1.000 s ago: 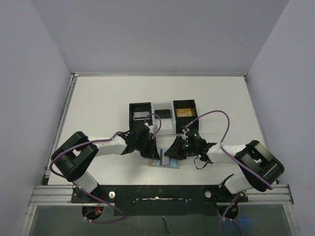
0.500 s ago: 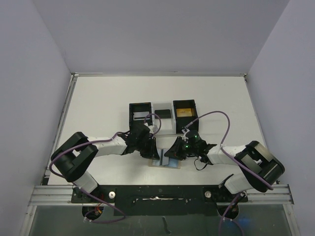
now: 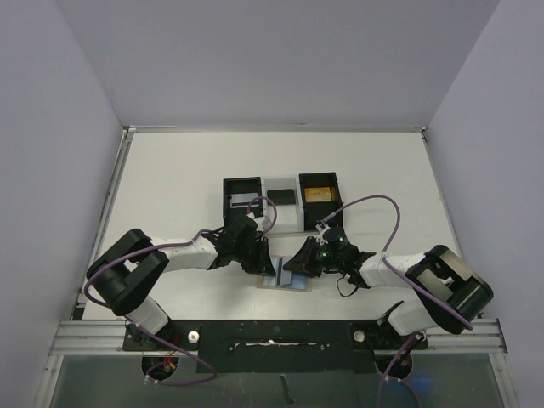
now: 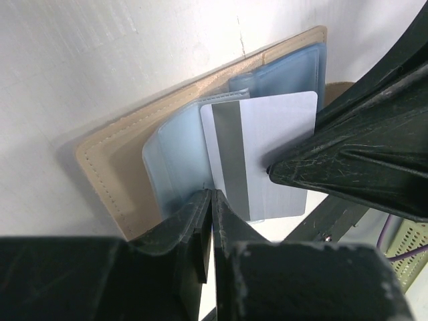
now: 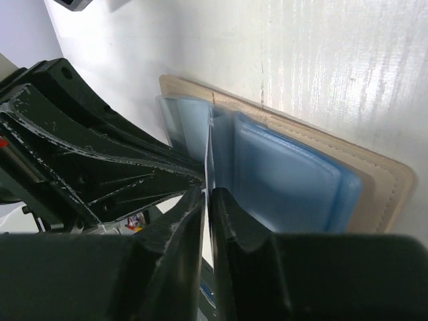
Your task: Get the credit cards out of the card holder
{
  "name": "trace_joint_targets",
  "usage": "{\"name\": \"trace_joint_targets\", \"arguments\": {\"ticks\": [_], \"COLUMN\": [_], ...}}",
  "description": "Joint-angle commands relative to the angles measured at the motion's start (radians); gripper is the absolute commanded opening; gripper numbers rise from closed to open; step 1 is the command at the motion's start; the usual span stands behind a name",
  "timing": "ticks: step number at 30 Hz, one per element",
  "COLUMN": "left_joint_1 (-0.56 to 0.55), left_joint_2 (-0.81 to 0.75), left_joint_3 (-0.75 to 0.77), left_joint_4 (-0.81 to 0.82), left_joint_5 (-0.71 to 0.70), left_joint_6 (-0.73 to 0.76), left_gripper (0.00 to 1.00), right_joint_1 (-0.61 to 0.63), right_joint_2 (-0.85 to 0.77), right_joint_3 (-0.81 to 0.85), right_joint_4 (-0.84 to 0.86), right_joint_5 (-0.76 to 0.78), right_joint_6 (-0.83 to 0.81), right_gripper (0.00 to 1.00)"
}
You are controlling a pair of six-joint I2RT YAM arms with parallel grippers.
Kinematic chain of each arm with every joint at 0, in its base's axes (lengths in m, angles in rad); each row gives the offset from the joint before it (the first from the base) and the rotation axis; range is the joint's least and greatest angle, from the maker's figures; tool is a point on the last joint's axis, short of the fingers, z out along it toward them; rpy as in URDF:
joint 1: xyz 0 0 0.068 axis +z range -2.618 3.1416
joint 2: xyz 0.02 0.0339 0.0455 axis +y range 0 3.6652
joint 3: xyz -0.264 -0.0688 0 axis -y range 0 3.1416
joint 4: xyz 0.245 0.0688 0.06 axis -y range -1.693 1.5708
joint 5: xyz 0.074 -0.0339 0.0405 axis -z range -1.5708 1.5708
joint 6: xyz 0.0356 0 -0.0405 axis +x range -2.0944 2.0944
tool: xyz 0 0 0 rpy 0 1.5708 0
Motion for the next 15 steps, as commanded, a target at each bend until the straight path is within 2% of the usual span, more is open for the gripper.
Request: {"name": "trace_joint_targets", "arguments": {"ticks": [1,2,3,6,11,15], "left_joint_1": [0.004,0.004,0.004,0.005,0.007,0.006], "left_joint_2": [0.009,0.005,-0.006,-0.060,-0.088,-0.082], "left_joint_3": [-0.026,-0.025,-0.028,-0.063,-0.077,-0.062], "left_joint_4": [-0.065,-0.069,-0.071,-0.039,-0.017,-0.015], "left_joint_5": [-0.053,-0.060,-0.069,-0.086,-0.079,-0.064], "left_joint_6": [0.025,0.025,0.024,0.014,0.008,0.015], "left_gripper": [0.07,0.07,0.07,0.07,0.07,0.07], "right_joint_1": [0.006,0.005,-0.003,-0.030,-0.047,-0.052], "right_joint_2": [-0.003,-0.016,-0.030,-0.093,-0.144,-0.124], "right_joint_3": [-0.018,-0.042,-0.055,-0.072,-0.009,-0.006], "right_joint_4": [0.037,0.030,0.025,-0.005,-0.127,-0.104], "right_joint_5": [-0.007,-0.008,-0.012,-0.027,-0.026,-0.050], "right_joint_6": [-0.002,-0.005,-0.007,-0.036,-0.115,-0.110], "right_gripper": [0.09,0.02,0.00,0.00,0.00,0.00]}}
